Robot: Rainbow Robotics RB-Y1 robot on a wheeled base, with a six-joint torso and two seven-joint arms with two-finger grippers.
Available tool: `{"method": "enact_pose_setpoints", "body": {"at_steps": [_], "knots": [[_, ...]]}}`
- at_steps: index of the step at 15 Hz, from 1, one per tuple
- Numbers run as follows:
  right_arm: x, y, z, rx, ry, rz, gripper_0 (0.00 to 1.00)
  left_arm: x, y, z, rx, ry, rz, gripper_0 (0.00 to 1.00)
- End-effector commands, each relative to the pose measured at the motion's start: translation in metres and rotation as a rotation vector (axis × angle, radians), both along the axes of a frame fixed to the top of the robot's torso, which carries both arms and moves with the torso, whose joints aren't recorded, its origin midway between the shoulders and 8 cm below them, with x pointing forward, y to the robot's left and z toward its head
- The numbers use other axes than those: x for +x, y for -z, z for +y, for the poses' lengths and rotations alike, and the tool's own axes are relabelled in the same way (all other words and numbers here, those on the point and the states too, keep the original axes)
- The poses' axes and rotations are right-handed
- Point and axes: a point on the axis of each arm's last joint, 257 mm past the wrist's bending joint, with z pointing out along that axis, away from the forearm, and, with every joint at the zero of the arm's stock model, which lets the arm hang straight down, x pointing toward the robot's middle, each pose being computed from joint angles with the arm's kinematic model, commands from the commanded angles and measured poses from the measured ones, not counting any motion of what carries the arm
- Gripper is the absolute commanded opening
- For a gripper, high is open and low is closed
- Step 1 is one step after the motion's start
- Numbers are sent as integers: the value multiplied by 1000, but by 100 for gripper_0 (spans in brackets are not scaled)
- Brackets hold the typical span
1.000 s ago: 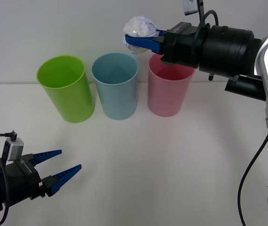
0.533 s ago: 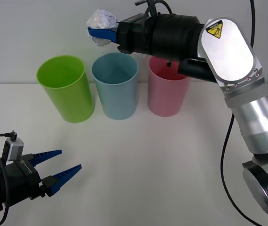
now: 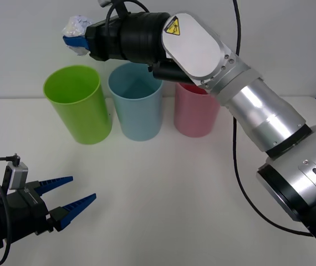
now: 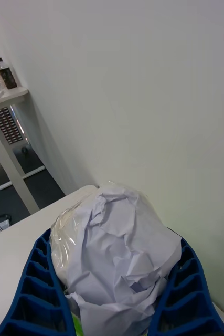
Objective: Put cans in the blue bin and PET bottles in the pink bin and trash in the green bin.
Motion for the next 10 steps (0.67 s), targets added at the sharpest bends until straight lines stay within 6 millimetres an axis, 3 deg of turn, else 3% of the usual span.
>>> {"method": "enact_pose_setpoints", "body": {"at_steps": [1, 10], "knots": [[3, 5, 19, -35, 3, 13, 0, 0, 0, 0, 0, 0, 0, 100], [10, 27, 58, -208, 57, 0, 0, 0, 0, 0, 0, 0, 0, 100]]}}
